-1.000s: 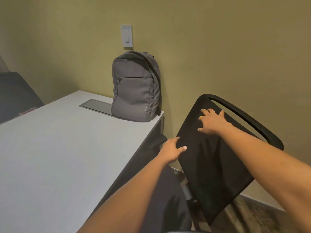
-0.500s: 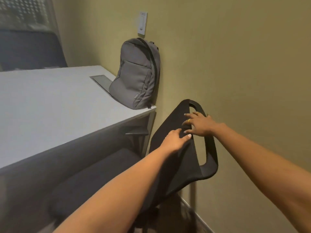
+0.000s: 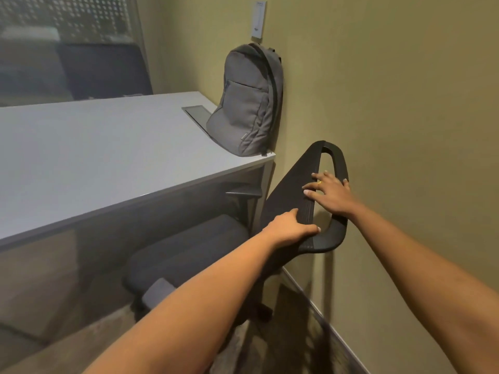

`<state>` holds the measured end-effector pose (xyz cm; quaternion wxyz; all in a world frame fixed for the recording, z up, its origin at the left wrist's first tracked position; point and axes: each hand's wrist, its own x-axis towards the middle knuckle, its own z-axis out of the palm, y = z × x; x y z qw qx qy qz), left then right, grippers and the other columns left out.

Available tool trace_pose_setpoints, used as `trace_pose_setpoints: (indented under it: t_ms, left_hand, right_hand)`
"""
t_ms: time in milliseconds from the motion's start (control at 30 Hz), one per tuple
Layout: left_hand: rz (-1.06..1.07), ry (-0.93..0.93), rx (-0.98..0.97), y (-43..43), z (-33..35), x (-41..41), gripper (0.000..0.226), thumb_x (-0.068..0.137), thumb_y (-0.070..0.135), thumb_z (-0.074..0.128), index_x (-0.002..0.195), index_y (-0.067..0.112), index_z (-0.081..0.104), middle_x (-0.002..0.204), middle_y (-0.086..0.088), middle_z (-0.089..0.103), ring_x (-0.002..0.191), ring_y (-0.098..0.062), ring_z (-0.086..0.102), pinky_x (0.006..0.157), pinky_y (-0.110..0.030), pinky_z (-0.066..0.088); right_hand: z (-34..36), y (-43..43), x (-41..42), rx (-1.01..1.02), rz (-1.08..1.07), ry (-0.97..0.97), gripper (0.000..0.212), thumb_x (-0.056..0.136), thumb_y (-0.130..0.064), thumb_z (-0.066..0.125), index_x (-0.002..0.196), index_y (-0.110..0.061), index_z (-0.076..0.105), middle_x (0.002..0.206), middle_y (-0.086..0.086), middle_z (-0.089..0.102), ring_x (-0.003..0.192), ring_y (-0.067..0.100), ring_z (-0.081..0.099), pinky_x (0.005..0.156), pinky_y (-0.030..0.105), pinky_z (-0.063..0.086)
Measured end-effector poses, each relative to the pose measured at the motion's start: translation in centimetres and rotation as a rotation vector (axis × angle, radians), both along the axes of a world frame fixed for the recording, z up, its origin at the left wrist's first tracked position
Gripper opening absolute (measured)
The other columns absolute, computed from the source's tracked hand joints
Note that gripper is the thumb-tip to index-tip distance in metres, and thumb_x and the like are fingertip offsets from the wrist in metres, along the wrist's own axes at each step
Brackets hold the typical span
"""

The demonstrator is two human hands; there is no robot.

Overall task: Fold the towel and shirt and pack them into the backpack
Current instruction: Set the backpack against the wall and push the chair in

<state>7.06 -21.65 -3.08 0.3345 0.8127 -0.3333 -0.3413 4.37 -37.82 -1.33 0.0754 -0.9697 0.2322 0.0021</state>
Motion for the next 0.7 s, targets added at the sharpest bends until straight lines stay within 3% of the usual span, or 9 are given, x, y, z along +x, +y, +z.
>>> trace_pose_setpoints:
  t_ms: [233, 333, 400, 500, 600, 700]
  left_hand:
    - [-0.051, 0.068, 0.078, 2.9, 2.0, -0.4, 0.072, 0.091, 0.038, 0.052, 0.148, 0.013, 0.015, 0.153, -0.009, 0.026, 0.138, -0.025, 0.03, 0.11, -0.033, 0.026]
    - [-0.079, 0.092, 0.12, 4.4, 3.0, -0.1, 0.07, 0.093, 0.031, 0.052, 0.149, 0.017, 0.013, 0.153, -0.006, 0.026, 0.138, -0.024, 0.03, 0.098, -0.029, 0.031]
    - [-0.104, 0.115, 0.196, 5.3, 3.6, 0.3, 0.069, 0.092, 0.03, 0.053, 0.149, 0.024, 0.015, 0.153, -0.005, 0.024, 0.138, -0.025, 0.029, 0.098, -0.037, 0.034]
    - [-0.143, 0.111, 0.318, 6.4, 4.4, 0.9, 0.063, 0.091, 0.029, 0.054, 0.145, 0.034, 0.022, 0.152, 0.0, 0.026, 0.139, -0.024, 0.026, 0.102, -0.049, 0.035]
    - [-0.151, 0.126, 0.396, 7.6, 5.6, 1.2, 0.057, 0.092, 0.019, 0.051, 0.142, 0.034, 0.028, 0.148, 0.001, 0.035, 0.131, -0.018, 0.036, 0.094, -0.041, 0.042]
    - [-0.119, 0.103, 0.523, 8.5, 6.5, 0.9, 0.059, 0.091, 0.015, 0.052, 0.142, 0.035, 0.028, 0.149, 0.002, 0.034, 0.134, -0.023, 0.037, 0.103, -0.047, 0.037]
  right_hand:
    - [-0.7, 2.6, -0.9, -0.037, -0.061, 0.009, 0.043, 0.097, -0.048, 0.026, 0.133, -0.035, 0.047, 0.157, 0.0, 0.014, 0.145, 0.022, -0.003, 0.111, 0.06, -0.005]
    - [-0.8, 4.4, -1.4, -0.047, -0.091, 0.033, 0.049, 0.096, -0.054, 0.023, 0.135, -0.034, 0.045, 0.157, 0.002, 0.014, 0.145, 0.023, -0.003, 0.11, 0.061, -0.007]
    - [-0.7, 5.4, -1.6, -0.09, -0.074, 0.038, 0.056, 0.093, -0.06, 0.021, 0.132, -0.032, 0.049, 0.155, 0.003, 0.022, 0.145, 0.025, 0.002, 0.109, 0.063, -0.008]
    - [-0.1, 5.1, -1.5, -0.185, 0.09, 0.048, 0.062, 0.091, -0.064, 0.018, 0.128, -0.029, 0.055, 0.147, 0.002, 0.038, 0.145, 0.026, 0.01, 0.108, 0.065, -0.006]
    - [1.0, 3.3, -2.1, -0.105, 0.323, 0.052, 0.057, 0.091, -0.061, 0.024, 0.124, -0.028, 0.057, 0.14, -0.002, 0.048, 0.143, 0.021, 0.019, 0.11, 0.063, -0.002]
    - [2.1, 1.3, -3.3, 0.03, 0.548, 0.07, 0.051, 0.092, -0.057, 0.031, 0.126, -0.029, 0.055, 0.132, -0.003, 0.055, 0.127, 0.019, 0.045, 0.109, 0.049, 0.027]
